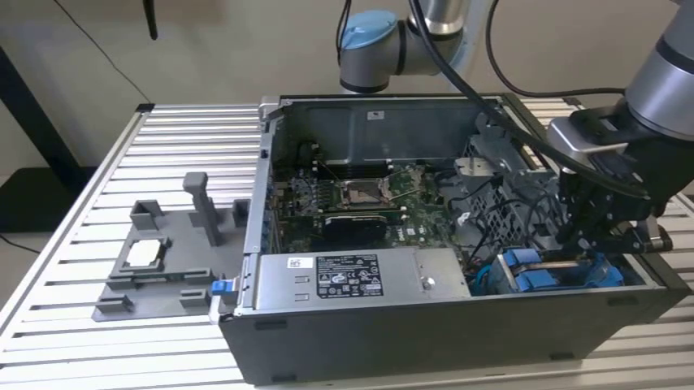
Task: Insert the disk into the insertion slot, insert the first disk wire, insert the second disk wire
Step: 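Insert the first disk wire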
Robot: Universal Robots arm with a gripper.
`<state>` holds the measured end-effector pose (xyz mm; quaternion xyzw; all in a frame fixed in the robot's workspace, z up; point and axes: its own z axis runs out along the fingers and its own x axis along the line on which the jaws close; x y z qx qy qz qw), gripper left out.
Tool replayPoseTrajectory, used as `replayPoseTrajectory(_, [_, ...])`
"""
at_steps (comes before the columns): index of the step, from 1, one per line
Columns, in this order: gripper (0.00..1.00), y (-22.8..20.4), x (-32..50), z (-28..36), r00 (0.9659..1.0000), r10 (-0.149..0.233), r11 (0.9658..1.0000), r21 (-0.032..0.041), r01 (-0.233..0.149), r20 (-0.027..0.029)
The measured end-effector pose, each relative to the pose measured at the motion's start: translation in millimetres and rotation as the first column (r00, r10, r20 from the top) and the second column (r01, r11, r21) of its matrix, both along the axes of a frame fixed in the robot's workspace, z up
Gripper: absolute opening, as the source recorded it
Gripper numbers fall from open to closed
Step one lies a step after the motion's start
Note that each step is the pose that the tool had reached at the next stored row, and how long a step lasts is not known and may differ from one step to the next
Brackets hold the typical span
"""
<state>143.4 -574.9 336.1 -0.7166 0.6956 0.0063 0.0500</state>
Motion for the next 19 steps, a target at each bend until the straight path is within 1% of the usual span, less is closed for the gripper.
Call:
replayPoseTrajectory(4, [0.19,0.2,0.0,-0.4,1.0,0.0,1.0,-0.0007,0.0,0.0])
replayPoseTrajectory(7, [0.19,0.2,0.4,-3.3,1.0,0.0,1.0,-0.0009,0.0,0.0])
replayPoseTrajectory(10, [0.19,0.2,1.6,-4.3,1.0,0.0,1.0,-0.0023,0.0,0.0])
replayPoseTrajectory(12, [0.19,0.2,1.7,-6.3,1.0,0.0,1.0,-0.0089,0.0,0.0001])
replayPoseTrajectory(13, [0.19,0.2,1.7,-6.7,1.0,0.0,1.0,-0.01,0.0,0.0])
replayPoseTrajectory(14, [0.19,0.2,1.8,-5.0,1.0,0.0,1.0,-0.0077,0.0,-0.0003])
replayPoseTrajectory(15, [0.2,0.1,1.8,-1.4,1.0,0.0,1.0,-0.0067,0.0,-0.0005])
replayPoseTrajectory(16, [0.2,0.2,1.8,3.9,1.0,0.0,1.0,-0.0078,0.0,-0.0005])
replayPoseTrajectory(17, [0.27,0.2,1.8,8.5,1.0,0.0,1.0,-0.0089,0.0,-0.0006])
replayPoseTrajectory(18, [0.27,0.2,1.8,12.0,1.0,0.0,1.0,-0.0083,0.0,-0.0006])
replayPoseTrajectory(19, [0.27,0.3,1.8,17.0,1.0,0.0,1.0,-0.0088,0.0,-0.0006])
